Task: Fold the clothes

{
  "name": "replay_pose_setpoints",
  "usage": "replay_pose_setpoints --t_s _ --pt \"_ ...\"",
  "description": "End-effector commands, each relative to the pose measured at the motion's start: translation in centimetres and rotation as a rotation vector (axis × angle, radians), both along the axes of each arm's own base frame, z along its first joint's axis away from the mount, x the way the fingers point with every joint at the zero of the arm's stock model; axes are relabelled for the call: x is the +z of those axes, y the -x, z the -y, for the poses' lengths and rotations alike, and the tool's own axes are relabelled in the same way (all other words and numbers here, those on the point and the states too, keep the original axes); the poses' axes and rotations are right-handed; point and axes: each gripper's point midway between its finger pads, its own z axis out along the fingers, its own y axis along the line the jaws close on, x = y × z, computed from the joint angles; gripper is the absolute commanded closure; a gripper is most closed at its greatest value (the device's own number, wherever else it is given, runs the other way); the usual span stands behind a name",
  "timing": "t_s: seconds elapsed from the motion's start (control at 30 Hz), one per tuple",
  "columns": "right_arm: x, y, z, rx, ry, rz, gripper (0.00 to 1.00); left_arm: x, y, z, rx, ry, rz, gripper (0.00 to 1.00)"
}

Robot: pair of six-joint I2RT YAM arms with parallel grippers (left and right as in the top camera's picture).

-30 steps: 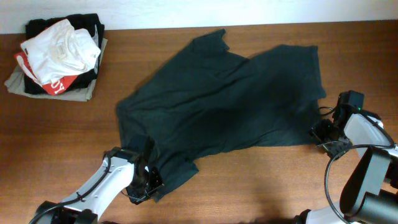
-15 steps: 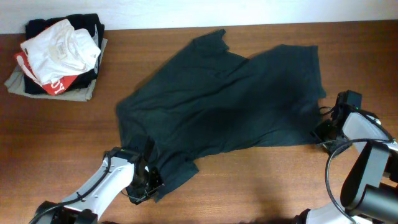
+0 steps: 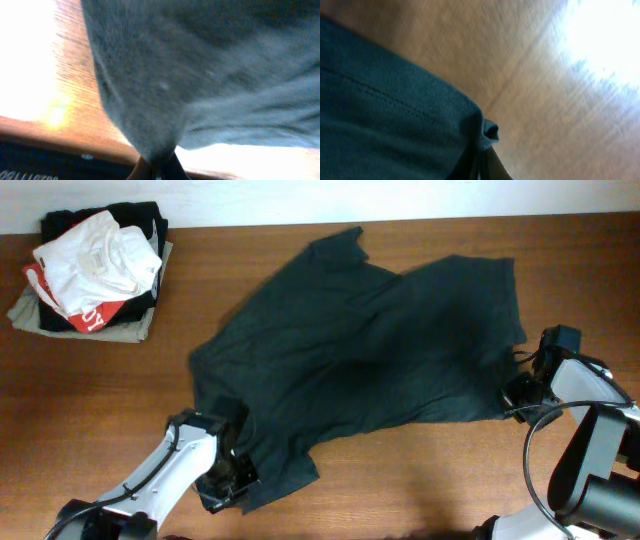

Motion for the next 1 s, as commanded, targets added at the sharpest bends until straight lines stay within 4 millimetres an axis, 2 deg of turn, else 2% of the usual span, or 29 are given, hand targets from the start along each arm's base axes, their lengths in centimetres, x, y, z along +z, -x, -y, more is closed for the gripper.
replay_pose_setpoints --t_s 0.0,0.13,0.17,0.3,0.43,0.53,0.63,0.67,0.7,0.83,0.97 --pt "2.4 -0.4 -0.1 -0.017 -0.006 0.038 0.96 2.9 -2.7 -0.3 -0.036 -0.029 0.109 0.99" --pt "6.3 -0.5 0.0 -0.009 0.018 0.093 0.96 6.9 -4.4 -1.5 -0.048 -0.089 0.237 0.99" --pt "8.5 -0.5 -0.1 -0.005 0.038 0.136 0.96 8.9 -5.2 -1.7 -0.046 -0.095 0.316 0.99" --pt "12.5 -0.1 -0.1 -0.003 0.087 0.231 0.96 12.4 -6.4 -2.1 -0.036 -0.100 0.458 0.99" --pt "17.2 0.8 0.1 0.026 0.184 0.358 0.96 16.3 -7.1 -4.1 -0.025 -0.192 0.597 0.99" --pt "19.0 2.0 -0.1 0.038 0.223 0.397 0.96 18.0 -7.3 -4.2 -0.016 -0.186 0.648 0.99" --pt "20.4 2.9 -0.4 0.036 0.241 0.428 0.96 20.6 -7.4 -5.5 -0.007 -0.252 0.696 0.99" --pt "21.1 3.0 -0.5 0.039 0.248 0.443 0.96 22.1 -7.5 -6.1 -0.001 -0.285 0.727 0.99" --pt "22.4 3.2 -0.6 0.043 0.261 0.468 0.96 24.5 -7.6 -6.9 0.013 -0.316 0.781 0.99" --pt "25.0 3.5 -0.8 0.066 0.277 0.494 0.96 28.7 -8.1 -7.5 0.051 -0.329 0.901 0.99" --pt "29.6 3.1 -0.8 0.152 0.344 0.574 0.96 33.0 -8.2 -8.8 0.103 -0.378 1.032 0.99"
